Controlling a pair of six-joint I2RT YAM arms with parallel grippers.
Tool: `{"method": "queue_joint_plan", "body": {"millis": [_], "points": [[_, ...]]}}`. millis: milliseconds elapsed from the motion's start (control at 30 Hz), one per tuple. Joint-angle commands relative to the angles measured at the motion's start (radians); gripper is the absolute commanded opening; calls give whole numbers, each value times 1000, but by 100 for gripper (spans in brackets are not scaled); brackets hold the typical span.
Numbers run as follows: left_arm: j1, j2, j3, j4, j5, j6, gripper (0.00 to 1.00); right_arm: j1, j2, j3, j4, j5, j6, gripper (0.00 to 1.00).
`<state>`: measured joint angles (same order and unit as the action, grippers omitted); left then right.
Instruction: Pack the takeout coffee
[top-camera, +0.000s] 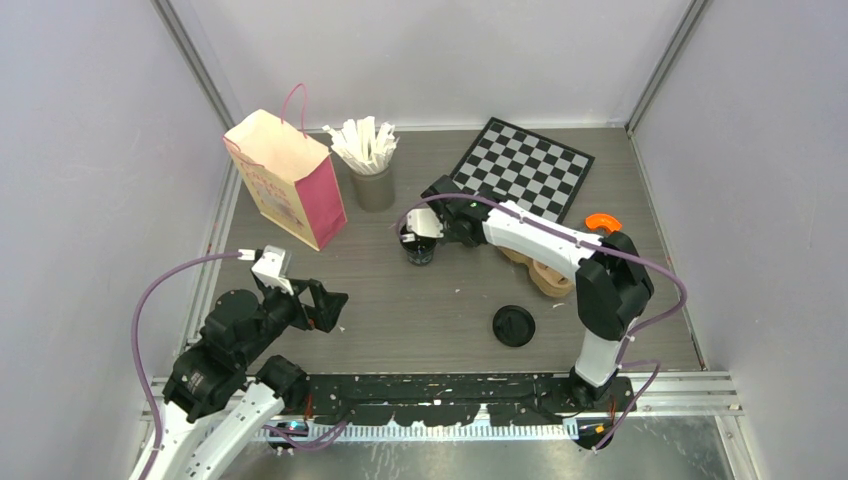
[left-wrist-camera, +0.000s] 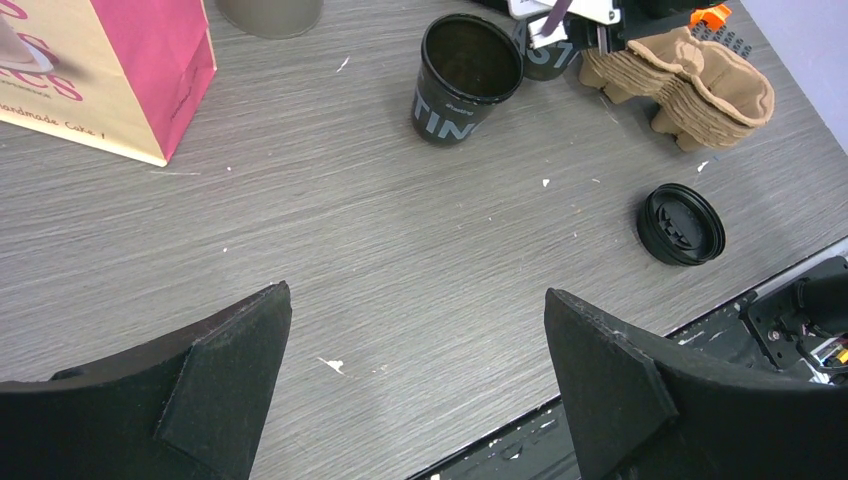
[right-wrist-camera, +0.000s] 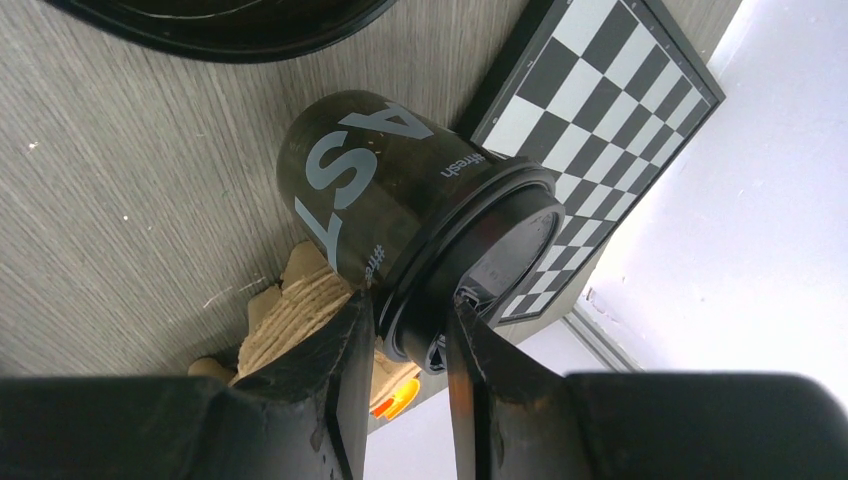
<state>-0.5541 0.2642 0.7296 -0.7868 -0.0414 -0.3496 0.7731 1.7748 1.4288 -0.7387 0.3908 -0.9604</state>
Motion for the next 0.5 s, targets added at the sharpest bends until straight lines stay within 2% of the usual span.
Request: {"method": "queue_joint_plan", "body": {"millis": [0,133,300,467], "points": [[-1,-9,-4,21,-2,21,100,-11,24,-5,45,29,-12,34],[-1,-10,-4,18,-11,21,100,-15,29,-11,55,32,-9,38],[-1,-10,-2,14,-24,20,100,-15,24,-27,63,28,3,51],[-1,-6,-4,15,-26,20,100,-15,-18,-51,73,4,6,57]]}}
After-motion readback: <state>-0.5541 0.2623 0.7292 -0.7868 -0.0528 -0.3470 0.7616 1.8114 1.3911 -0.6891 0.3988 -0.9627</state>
